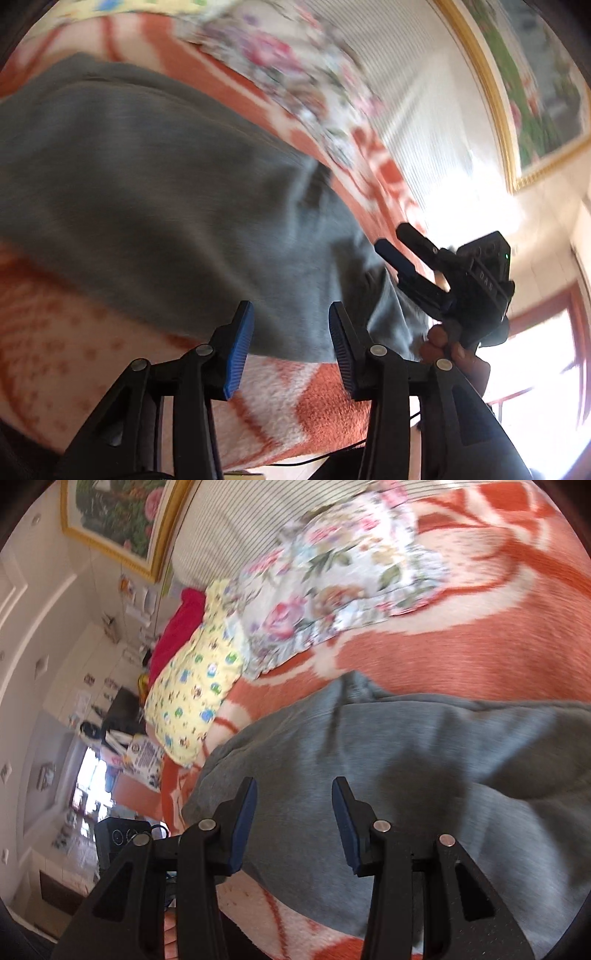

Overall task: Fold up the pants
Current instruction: 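Open both tools and release the folded grey sweatpants, then grasp the sweatpants leg end with the left tool while the right tool grasps beside it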

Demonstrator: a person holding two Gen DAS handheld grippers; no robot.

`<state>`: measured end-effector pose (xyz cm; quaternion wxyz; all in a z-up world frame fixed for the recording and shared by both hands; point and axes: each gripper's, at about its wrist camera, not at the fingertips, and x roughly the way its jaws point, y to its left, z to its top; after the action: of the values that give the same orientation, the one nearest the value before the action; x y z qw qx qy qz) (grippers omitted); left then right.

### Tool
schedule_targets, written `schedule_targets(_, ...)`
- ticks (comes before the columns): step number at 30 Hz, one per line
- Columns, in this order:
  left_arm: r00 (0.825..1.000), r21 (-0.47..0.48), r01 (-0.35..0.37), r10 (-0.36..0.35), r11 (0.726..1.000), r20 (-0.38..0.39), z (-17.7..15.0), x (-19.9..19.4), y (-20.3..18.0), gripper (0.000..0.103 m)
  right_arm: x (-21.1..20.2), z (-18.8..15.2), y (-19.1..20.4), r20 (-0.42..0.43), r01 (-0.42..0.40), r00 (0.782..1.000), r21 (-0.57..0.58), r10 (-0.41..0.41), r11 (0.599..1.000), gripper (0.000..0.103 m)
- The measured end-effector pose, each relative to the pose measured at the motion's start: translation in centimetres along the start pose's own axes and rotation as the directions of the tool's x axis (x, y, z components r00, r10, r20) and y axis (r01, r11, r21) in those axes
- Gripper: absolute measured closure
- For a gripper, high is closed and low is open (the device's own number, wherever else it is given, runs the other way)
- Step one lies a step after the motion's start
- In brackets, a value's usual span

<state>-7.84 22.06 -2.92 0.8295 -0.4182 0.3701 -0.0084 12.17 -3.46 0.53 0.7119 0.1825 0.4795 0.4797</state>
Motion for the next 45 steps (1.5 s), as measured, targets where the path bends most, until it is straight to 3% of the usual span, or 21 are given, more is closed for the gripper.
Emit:
schedule_targets(3, 0.998, -0.064, -0.032, 0.036, 0.997, 0.052, -0.2, -1.7, 1.7, 0.059, 1.7, 0.2, 1.3, -0.041, -0.010, 0.999, -0.032, 0.009, 0.999, 0.054)
schedule_targets(6, 0.993, -0.138, -0.034, 0.049, 0.990, 0.111, -0.7, -3.5, 3.5, 0.048, 3.2, 0.3, 2.7, -0.075, -0.017, 0.997, -0.075, 0.011, 0.997, 0.051)
schedule_targets(8, 0.990, -0.169, -0.038, 0.060, 0.985, 0.131, -0.9, -4.2, 4.6, 0.048, 4.2, 0.4, 3.5, -0.097, -0.022, 0.995, -0.103, 0.012, 0.994, 0.047)
schedule_targets(20, 0.974, -0.301, -0.054, 0.116, 0.952, 0.192, -1.0, -7.0, 8.8, 0.048, 8.0, 0.9, 6.1, -0.178, -0.026, 0.984, -0.180, -0.006, 0.983, 0.043)
schedule_targets(31, 0.966, -0.403, -0.087, 0.176, 0.911, 0.189, 0.4, -7.1, 12.1, 0.047, 12.9, 2.9, 8.6, -0.261, -0.036, 0.964, -0.302, -0.046, 0.953, 0.037)
schedule_targets(36, 0.966, -0.450, -0.058, 0.164, 0.891, 0.200, 0.8, -6.7, 13.1, 0.047, 16.8, 4.7, 10.3, -0.312, -0.070, 0.948, -0.406, -0.066, 0.911, 0.037)
schedule_targets(40, 0.965, -0.491, -0.015, 0.142, 0.871, 0.223, 1.0, -6.8, 14.1, 0.047, 21.2, 6.3, 12.4, -0.385, -0.121, 0.918, -0.497, -0.094, 0.859, 0.037)
schedule_targets(45, 0.960, -0.515, -0.001, 0.144, 0.857, 0.239, 1.1, -6.7, 14.5, 0.047, 26.7, 7.3, 15.8, -0.436, -0.174, 0.886, -0.628, -0.158, 0.759, 0.037)
